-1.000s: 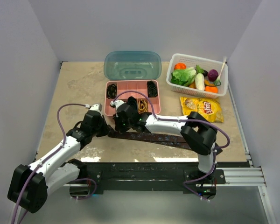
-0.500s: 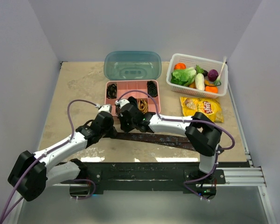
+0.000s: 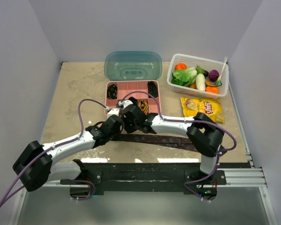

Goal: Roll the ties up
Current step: Roll the tie at the center of the board.

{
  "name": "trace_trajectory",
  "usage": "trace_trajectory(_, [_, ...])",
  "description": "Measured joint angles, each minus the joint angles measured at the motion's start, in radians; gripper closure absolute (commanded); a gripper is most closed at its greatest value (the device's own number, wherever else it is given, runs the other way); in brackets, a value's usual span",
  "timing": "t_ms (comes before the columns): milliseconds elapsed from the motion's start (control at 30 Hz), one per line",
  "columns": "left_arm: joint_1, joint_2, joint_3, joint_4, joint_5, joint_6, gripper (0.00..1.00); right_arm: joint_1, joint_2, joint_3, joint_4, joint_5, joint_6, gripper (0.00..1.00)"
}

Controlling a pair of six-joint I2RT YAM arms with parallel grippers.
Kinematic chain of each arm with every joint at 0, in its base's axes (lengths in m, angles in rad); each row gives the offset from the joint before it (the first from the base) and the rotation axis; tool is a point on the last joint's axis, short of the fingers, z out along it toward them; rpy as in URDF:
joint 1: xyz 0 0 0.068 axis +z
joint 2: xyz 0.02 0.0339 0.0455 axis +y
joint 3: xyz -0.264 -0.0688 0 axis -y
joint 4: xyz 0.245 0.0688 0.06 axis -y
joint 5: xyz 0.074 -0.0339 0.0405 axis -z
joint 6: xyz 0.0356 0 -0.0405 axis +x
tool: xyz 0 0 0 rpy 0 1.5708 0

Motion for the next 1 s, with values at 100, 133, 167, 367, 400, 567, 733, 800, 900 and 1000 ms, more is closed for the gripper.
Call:
trace_trajectory(100, [-0.026,0.017,0.006,0.000,-0.009,-0.011,1.00,-0.005,0.000,-0.011,0.000,0.000,0.004,1.00])
trace_trajectory(133, [-0.036,0.019,0.006,0.002,-0.010,-0.014,0.99,-0.007,0.000,-0.014,0.000,0.000,0.004,1.00])
trace_trajectory(167, [-0.045,0.020,0.006,0.003,-0.011,-0.018,0.97,-0.008,0.000,-0.019,0.000,0.000,0.006,1.00])
trace_trajectory(367, [-0.072,0.041,0.006,0.029,-0.008,-0.023,0.74,-0.011,0.000,-0.034,0.000,0.000,0.014,1.00])
trace_trajectory(400, [-0.074,0.045,0.006,0.034,-0.007,-0.024,0.68,-0.011,0.000,-0.035,0.000,0.000,0.015,1.00])
trace_trajectory(567, [-0.076,0.048,0.003,0.049,0.013,-0.040,0.60,-0.016,-0.006,-0.039,0.000,-0.001,0.018,1.00])
trace_trajectory(733, [-0.081,0.022,-0.027,0.100,0.040,-0.050,0.59,-0.024,-0.032,-0.055,0.001,-0.002,0.021,1.00])
trace_trajectory(800, [-0.081,-0.002,-0.048,0.126,0.049,-0.054,0.59,-0.026,-0.045,-0.058,0.003,-0.002,0.022,1.00])
trace_trajectory(900, [-0.081,-0.031,-0.077,0.158,0.060,-0.066,0.59,-0.027,-0.053,-0.058,0.010,-0.004,0.022,1.00])
trace_trajectory(1000, [-0.081,-0.031,-0.087,0.181,0.074,-0.071,0.59,-0.028,-0.053,-0.058,0.010,-0.005,0.022,1.00])
